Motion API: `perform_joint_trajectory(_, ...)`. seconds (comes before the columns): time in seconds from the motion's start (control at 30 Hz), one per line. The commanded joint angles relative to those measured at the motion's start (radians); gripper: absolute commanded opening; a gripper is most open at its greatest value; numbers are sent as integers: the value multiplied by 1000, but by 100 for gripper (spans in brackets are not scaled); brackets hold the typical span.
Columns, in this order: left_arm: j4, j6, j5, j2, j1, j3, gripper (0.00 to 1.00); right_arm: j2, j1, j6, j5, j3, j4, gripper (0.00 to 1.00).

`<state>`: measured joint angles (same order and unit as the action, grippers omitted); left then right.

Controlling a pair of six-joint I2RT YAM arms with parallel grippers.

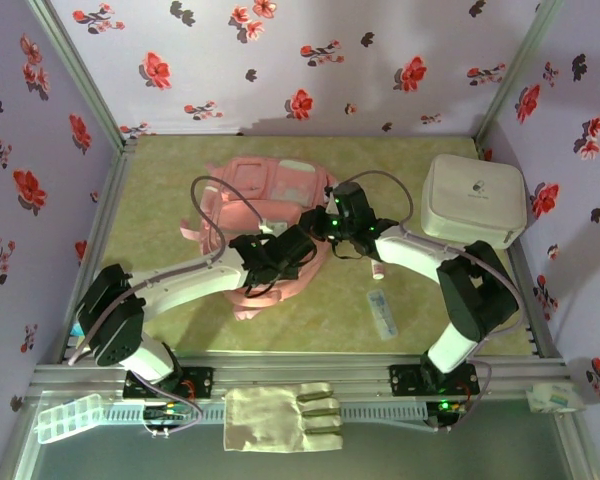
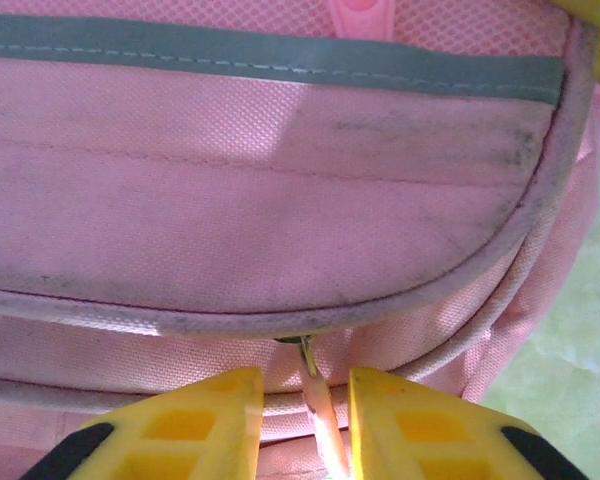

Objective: Pack the student bag

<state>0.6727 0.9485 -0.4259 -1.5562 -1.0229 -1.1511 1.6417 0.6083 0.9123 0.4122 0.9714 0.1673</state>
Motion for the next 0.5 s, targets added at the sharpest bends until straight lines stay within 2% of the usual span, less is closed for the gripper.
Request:
perform_joint_trajectory(0.0, 40, 35, -58, -8, -8, -21, 22, -62, -3, -28, 57, -8, 48, 8)
perform_joint_trajectory(0.13, 41, 27, -64, 4, -8, -16, 13, -62, -8, -40, 33, -15, 42, 7)
perform_joint_trajectory(0.23, 36, 16, -65, 13, -8, -7, 0, -63, -17, -46, 13, -11, 28, 6)
perform_joint_trajectory(0.47, 2, -57, -64, 78, 16, 37, 0, -77, -56, -91, -107, -7, -50, 4)
